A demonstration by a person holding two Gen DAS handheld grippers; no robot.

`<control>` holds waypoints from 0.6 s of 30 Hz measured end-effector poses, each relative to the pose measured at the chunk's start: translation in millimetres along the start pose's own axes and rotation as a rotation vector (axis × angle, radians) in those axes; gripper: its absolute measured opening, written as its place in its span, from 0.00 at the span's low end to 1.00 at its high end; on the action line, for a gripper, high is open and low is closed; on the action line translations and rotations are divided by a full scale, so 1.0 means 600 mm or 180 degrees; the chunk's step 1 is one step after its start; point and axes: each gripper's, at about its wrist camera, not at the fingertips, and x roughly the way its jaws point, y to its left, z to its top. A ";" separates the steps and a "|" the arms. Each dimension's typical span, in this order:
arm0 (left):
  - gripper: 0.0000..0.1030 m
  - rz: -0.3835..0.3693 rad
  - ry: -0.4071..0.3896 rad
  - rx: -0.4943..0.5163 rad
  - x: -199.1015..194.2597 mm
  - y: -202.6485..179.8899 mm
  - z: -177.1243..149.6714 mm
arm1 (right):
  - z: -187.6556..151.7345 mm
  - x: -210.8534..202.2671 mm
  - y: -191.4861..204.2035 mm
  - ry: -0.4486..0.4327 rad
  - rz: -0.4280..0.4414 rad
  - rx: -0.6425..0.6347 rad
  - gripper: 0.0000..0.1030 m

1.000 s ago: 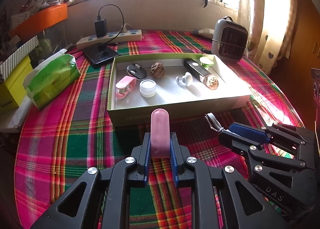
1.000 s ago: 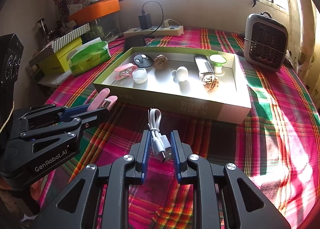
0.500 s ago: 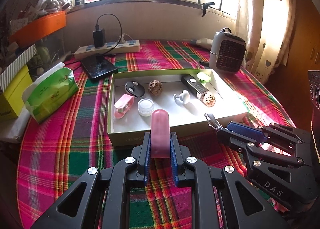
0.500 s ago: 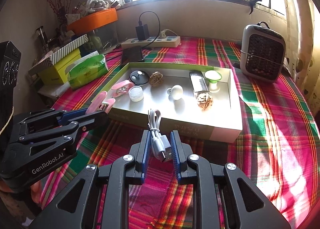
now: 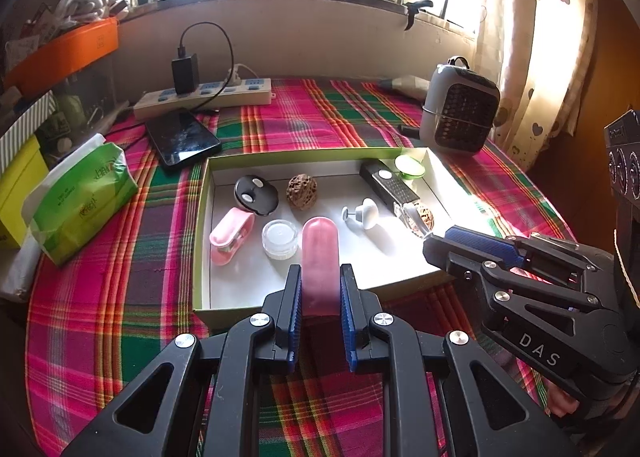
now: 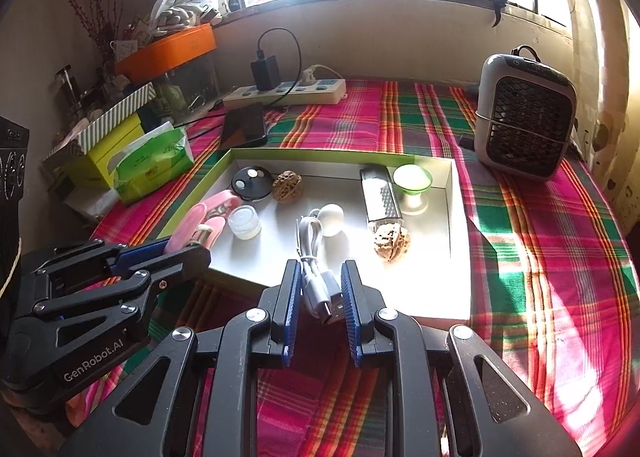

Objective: Organize objects
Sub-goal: 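Carry the pink case and white cable with both grippers over the box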

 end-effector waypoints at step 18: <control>0.15 0.0005 0.0163 -0.0014 0.050 -0.001 0.021 | 0.032 0.048 -0.027 0.0133 -0.0141 0.0190 0.21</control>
